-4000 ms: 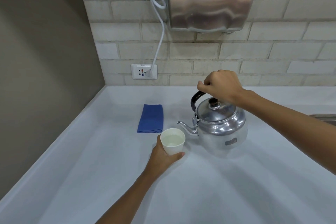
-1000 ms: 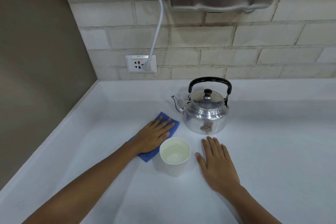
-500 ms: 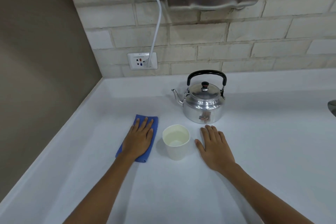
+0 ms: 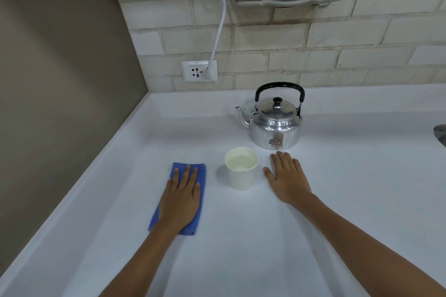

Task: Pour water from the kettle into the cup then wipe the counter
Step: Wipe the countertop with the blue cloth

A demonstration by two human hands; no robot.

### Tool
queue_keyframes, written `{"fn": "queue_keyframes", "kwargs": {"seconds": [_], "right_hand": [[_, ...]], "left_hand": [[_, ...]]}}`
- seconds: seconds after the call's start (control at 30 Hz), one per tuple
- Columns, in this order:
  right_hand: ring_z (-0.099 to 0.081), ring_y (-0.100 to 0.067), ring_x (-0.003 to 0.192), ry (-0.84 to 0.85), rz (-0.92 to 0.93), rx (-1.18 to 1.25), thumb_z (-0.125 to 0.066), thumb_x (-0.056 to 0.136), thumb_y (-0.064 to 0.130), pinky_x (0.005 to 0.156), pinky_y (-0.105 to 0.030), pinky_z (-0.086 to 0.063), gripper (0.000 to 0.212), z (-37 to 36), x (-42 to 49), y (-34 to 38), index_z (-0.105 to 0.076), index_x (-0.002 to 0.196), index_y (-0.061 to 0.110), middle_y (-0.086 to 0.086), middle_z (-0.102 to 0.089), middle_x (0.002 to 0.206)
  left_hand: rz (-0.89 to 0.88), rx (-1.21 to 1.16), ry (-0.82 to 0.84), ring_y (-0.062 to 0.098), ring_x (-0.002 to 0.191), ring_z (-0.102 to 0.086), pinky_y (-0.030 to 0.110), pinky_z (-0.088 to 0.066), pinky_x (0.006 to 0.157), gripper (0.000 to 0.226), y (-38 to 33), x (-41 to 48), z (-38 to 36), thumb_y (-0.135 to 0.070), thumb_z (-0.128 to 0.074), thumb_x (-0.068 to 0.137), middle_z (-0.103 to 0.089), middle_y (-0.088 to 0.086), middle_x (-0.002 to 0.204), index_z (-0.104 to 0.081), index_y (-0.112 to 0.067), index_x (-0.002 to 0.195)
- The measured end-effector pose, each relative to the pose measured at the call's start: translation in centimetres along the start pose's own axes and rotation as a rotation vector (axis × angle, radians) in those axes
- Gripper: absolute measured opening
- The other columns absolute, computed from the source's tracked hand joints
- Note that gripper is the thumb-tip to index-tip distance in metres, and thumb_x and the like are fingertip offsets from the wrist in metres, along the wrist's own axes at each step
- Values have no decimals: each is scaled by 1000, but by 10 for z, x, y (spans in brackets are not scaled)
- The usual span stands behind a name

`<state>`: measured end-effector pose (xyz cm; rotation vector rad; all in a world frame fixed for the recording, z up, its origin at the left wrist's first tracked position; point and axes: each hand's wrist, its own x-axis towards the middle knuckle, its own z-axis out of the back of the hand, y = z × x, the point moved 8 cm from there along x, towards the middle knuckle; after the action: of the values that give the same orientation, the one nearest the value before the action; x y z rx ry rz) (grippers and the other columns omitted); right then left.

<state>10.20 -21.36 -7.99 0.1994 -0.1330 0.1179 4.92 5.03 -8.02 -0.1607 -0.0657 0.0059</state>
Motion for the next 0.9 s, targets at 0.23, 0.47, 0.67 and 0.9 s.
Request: {"fn": "queue_keyframes", "kwargs": {"seconds": [0.23,0.47,0.67,0.9], "right_hand": [[-13,-25,143,33,-2,15,-25,97,43,119,-40,-12,57,0,-3,0,-21,143,10,-11,-21,155],[-11,-26,144,37,-8,18,-24,97,42,119,-41,-11,57,-1,-2,1,-20,143,9,-12,-20,155],[-12,-26,144,33,-2,10,-24,97,43,119,-41,-11,57,-2,-1,-2,-20,143,10,-12,-19,155],[-11,-25,144,33,-3,30,-24,97,44,119,-40,-10,57,-1,-3,-2,-21,143,10,-11,-20,155]], "left_hand": [[-161,-94,-3,6,137,25,23,11,114,52,-20,-74,-9,-44,-11,97,18,-17,149,19,-33,138],[55,-23,2,24,145,10,34,2,118,54,-13,-77,-2,-34,-14,99,6,1,158,8,-19,145],[-138,-56,13,22,140,-27,37,-28,112,56,-95,-106,-2,-37,-4,97,-34,1,150,-31,-19,142],[16,-26,-2,18,145,11,31,3,117,55,-31,-83,-5,-39,-12,98,7,-2,158,7,-22,146]]}}
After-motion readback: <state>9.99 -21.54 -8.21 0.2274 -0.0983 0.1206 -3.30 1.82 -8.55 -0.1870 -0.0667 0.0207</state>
